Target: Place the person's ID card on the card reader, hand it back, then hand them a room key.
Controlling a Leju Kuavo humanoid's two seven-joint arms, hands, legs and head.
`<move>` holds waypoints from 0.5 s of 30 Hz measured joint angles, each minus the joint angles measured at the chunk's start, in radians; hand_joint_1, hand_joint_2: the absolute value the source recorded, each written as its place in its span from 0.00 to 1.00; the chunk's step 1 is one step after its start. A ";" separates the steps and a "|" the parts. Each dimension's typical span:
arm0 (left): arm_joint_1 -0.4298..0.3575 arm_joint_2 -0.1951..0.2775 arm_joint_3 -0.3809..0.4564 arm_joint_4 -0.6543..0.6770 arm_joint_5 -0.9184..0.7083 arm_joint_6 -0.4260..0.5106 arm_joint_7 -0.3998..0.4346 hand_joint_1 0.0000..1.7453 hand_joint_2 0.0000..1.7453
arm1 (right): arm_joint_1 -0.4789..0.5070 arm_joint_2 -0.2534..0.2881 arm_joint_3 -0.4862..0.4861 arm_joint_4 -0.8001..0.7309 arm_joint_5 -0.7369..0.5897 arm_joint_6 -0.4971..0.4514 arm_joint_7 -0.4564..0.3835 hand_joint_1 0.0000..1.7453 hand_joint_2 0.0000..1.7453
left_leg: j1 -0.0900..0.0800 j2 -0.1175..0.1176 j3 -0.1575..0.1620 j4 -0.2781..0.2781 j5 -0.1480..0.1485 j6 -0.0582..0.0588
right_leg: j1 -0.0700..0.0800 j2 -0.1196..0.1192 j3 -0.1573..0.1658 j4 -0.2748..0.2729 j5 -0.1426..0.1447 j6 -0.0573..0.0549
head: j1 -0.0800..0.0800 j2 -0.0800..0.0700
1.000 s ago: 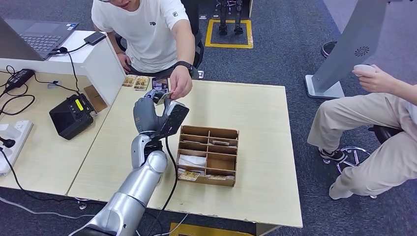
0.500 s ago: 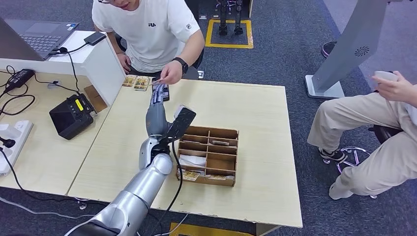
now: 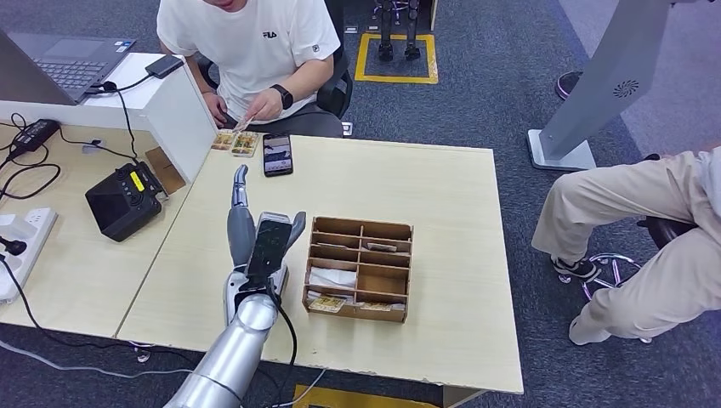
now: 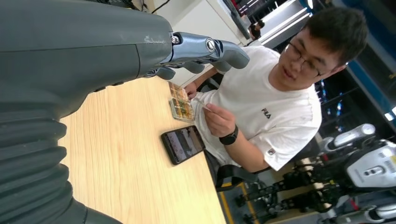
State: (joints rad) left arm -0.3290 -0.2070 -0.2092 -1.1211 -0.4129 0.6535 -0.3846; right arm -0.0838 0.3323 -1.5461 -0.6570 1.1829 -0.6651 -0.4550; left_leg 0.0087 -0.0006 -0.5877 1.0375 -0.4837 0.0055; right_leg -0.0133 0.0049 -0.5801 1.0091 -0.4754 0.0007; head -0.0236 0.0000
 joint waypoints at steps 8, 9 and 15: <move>0.184 0.060 -0.044 -0.264 0.142 -0.065 -0.109 0.00 1.00 | 0.002 0.000 0.000 -0.011 -0.044 0.000 0.002 0.00 1.00 | 0.000 0.000 0.000 0.000 -0.001 0.001 | 0.000 0.000 0.000 0.000 -0.001 0.001 | 0.000 0.000; 0.203 0.065 -0.049 -0.290 0.153 -0.070 -0.121 0.00 1.00 | 0.002 0.000 0.000 -0.013 -0.047 0.000 0.003 0.00 1.00 | 0.000 0.000 0.000 0.000 -0.001 0.001 | 0.000 0.000 0.000 0.000 -0.001 0.001 | 0.000 0.000; 0.291 0.094 -0.092 -0.428 0.236 -0.149 -0.201 0.00 1.00 | 0.003 0.000 0.000 -0.026 -0.061 0.000 0.005 0.00 1.00 | 0.000 0.000 0.000 0.000 -0.001 0.001 | 0.000 0.000 0.000 0.000 -0.001 0.001 | 0.000 0.000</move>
State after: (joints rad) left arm -0.0380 -0.1130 -0.3007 -1.5492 -0.1768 0.5048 -0.5860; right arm -0.0813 0.3323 -1.5461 -0.6825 1.1222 -0.6651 -0.4499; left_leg 0.0086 -0.0003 -0.5877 1.0374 -0.4843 0.0062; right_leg -0.0133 0.0052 -0.5804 1.0089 -0.4764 0.0018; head -0.0235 0.0000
